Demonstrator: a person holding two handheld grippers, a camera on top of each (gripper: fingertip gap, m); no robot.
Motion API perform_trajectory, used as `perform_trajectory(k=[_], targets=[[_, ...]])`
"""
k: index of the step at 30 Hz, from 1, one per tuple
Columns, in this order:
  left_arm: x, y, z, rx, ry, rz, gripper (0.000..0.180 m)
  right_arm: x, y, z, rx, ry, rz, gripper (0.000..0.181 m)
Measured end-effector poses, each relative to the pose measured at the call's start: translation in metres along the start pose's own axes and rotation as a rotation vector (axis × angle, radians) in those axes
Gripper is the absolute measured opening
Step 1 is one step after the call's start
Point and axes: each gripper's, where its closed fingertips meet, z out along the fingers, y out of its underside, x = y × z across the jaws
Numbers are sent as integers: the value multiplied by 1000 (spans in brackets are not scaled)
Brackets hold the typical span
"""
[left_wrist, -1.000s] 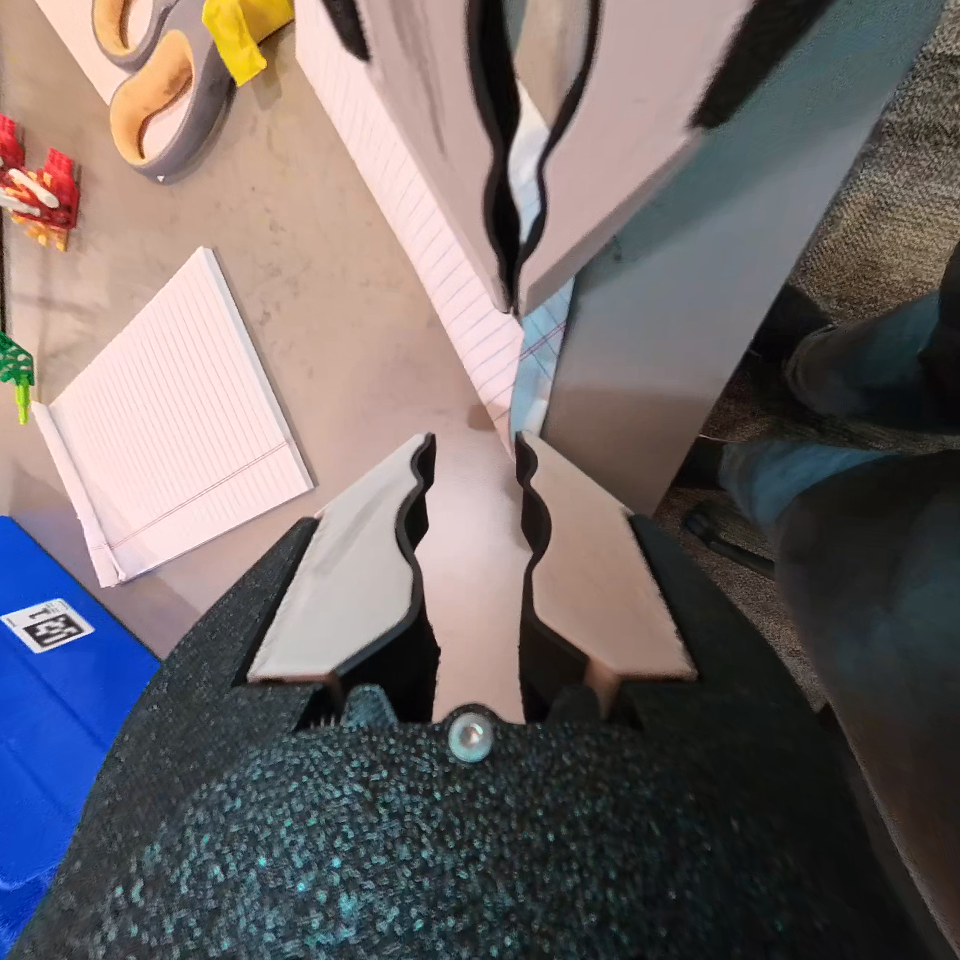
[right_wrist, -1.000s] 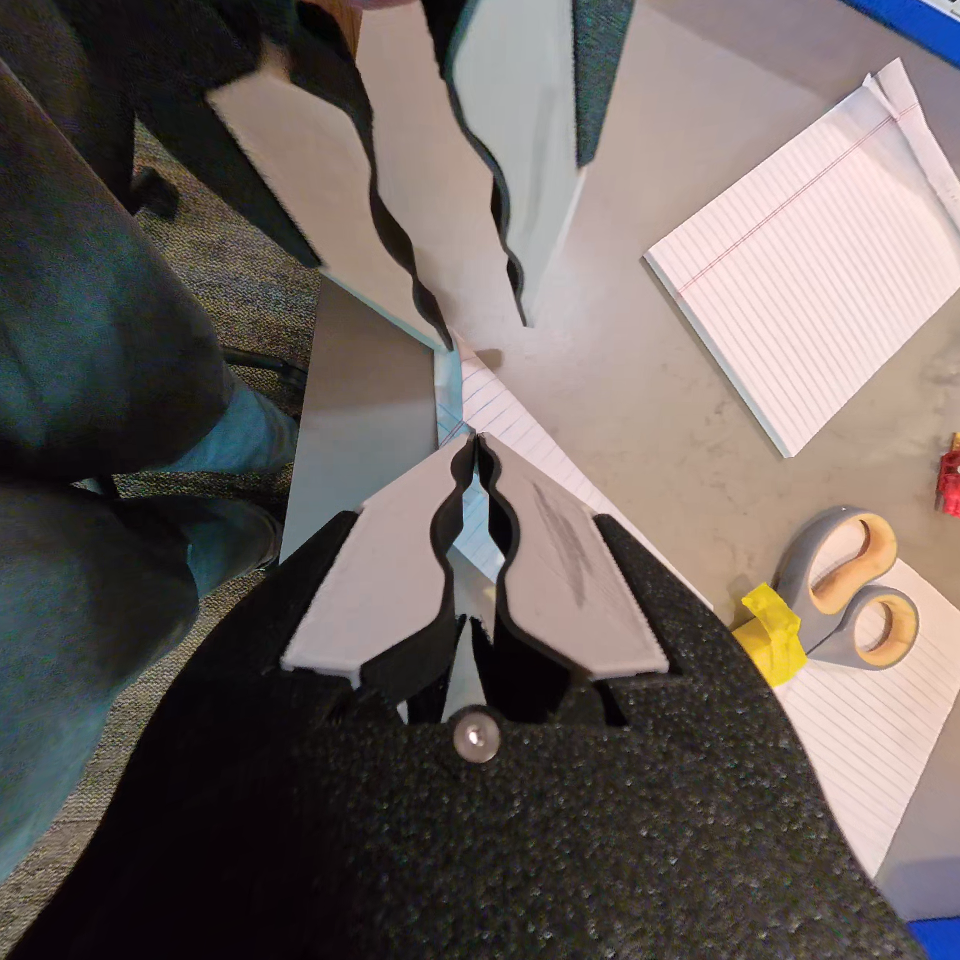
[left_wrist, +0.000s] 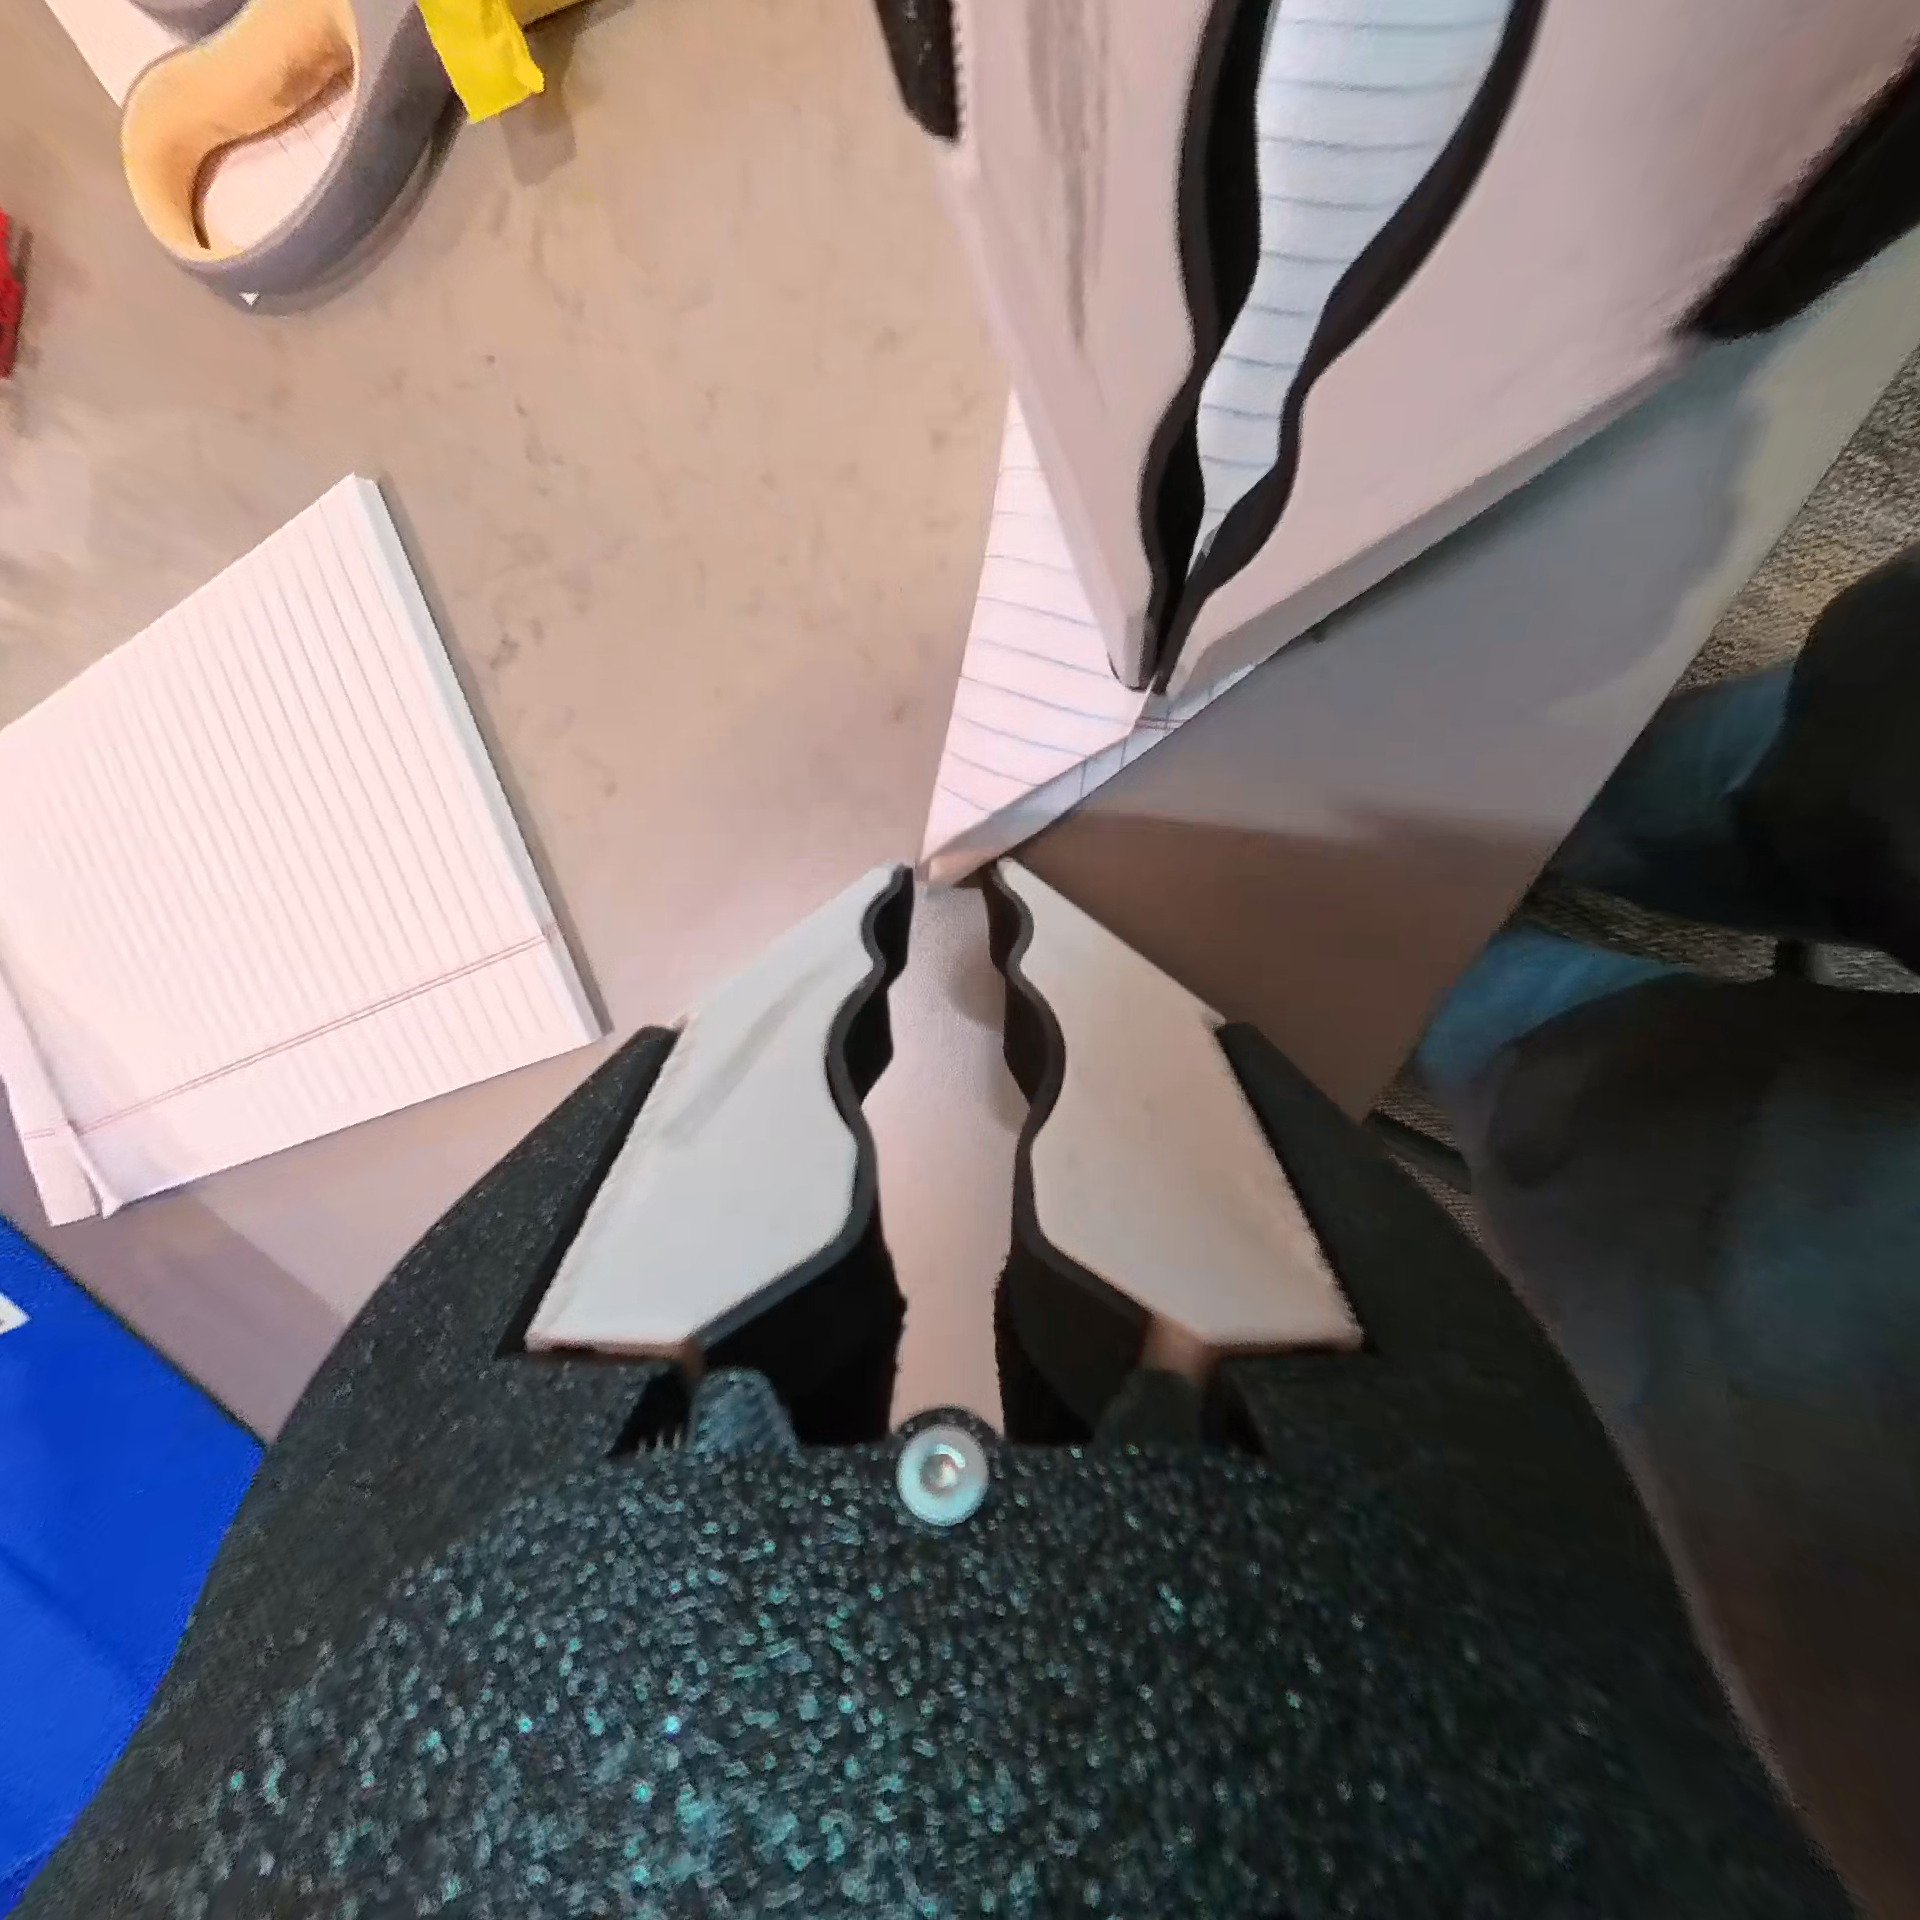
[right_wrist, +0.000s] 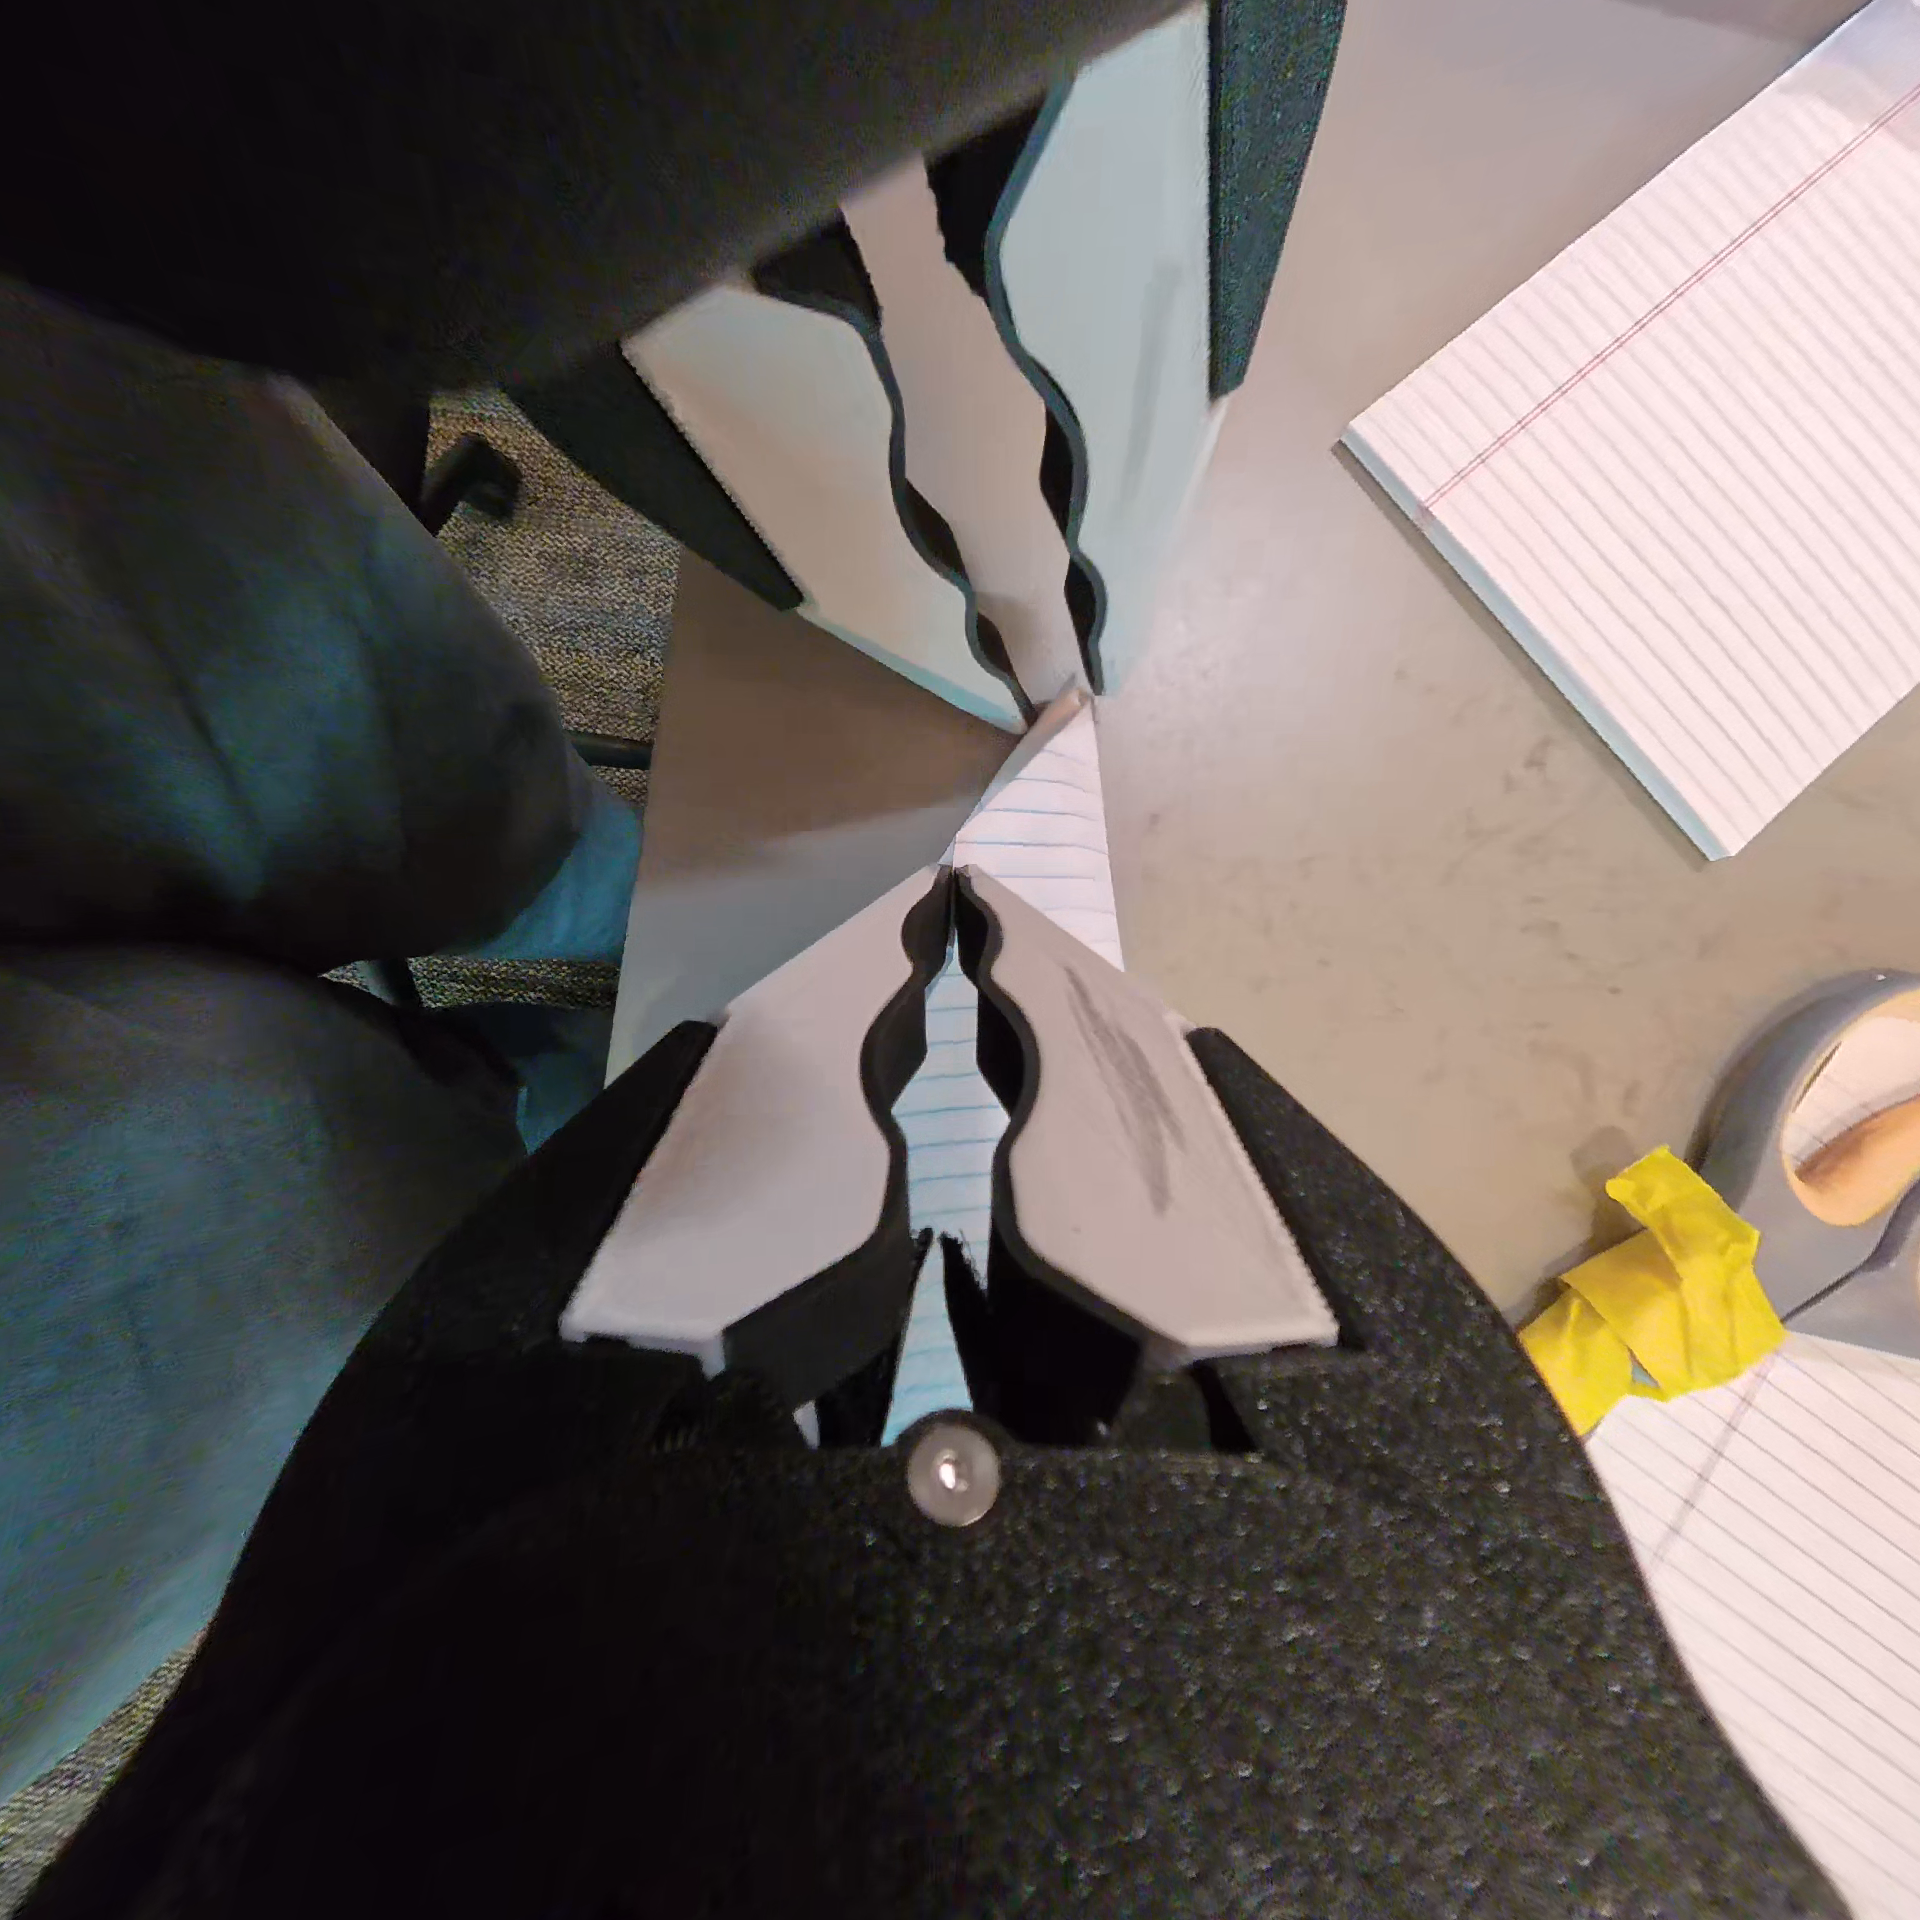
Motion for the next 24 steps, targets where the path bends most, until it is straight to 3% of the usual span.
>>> perform_trajectory(k=[8,14,19,24], targets=[[-6,-2,2,12,37,-122,19,2,0,-3,22,-26,73,0],[1,1,-3,54,220,-544,30,15,-7,-14,89,-18,240,0],[-8,-7,-20,195,345,-946,31,25,-18,-22,169,-37,406,0],[-24,-19,-25,303,372,-1055,26,37,-30,-35,269,-95,585,0]])
